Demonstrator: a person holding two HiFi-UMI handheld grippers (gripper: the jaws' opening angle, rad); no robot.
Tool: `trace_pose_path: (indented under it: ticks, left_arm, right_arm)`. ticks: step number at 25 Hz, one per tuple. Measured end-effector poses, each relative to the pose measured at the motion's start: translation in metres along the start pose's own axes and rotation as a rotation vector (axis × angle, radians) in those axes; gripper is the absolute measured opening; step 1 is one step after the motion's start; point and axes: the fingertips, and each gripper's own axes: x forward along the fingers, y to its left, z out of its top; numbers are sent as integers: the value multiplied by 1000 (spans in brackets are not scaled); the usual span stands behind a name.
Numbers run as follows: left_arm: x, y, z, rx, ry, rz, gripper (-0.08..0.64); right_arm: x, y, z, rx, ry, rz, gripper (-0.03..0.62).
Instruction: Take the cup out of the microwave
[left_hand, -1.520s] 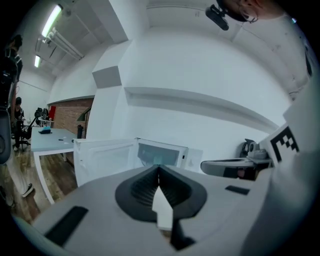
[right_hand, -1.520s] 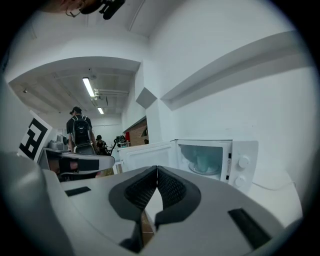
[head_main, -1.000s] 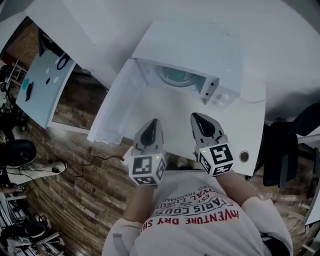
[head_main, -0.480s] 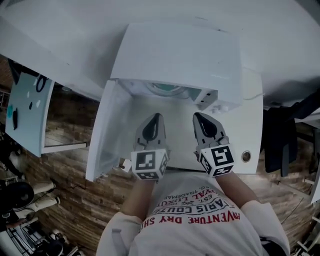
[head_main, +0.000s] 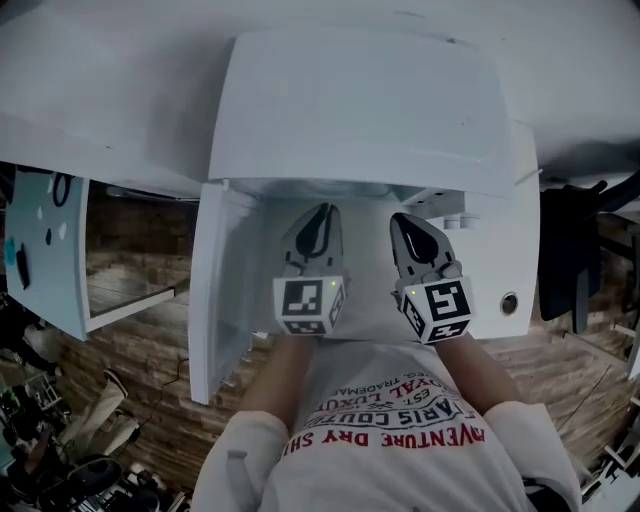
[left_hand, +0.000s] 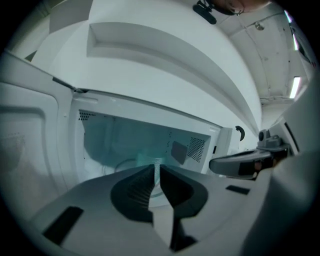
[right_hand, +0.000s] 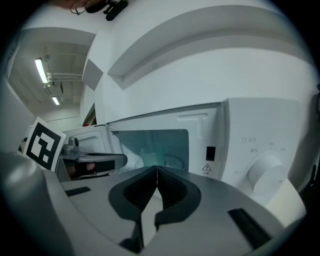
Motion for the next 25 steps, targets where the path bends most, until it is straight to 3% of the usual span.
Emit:
trace_pose_path:
  ticks: [11, 15, 25]
  left_arm:
    - [65, 11, -20, 16, 19, -91, 375]
    - [82, 17, -21, 94, 18, -74, 407]
    - [110, 18, -19, 168, 48, -66, 407]
  right_arm:
    - [23, -7, -19, 17, 54, -34, 12]
    - [27, -12, -20, 2, 54, -50, 12]
    - [30, -29, -27, 9, 71, -97, 12]
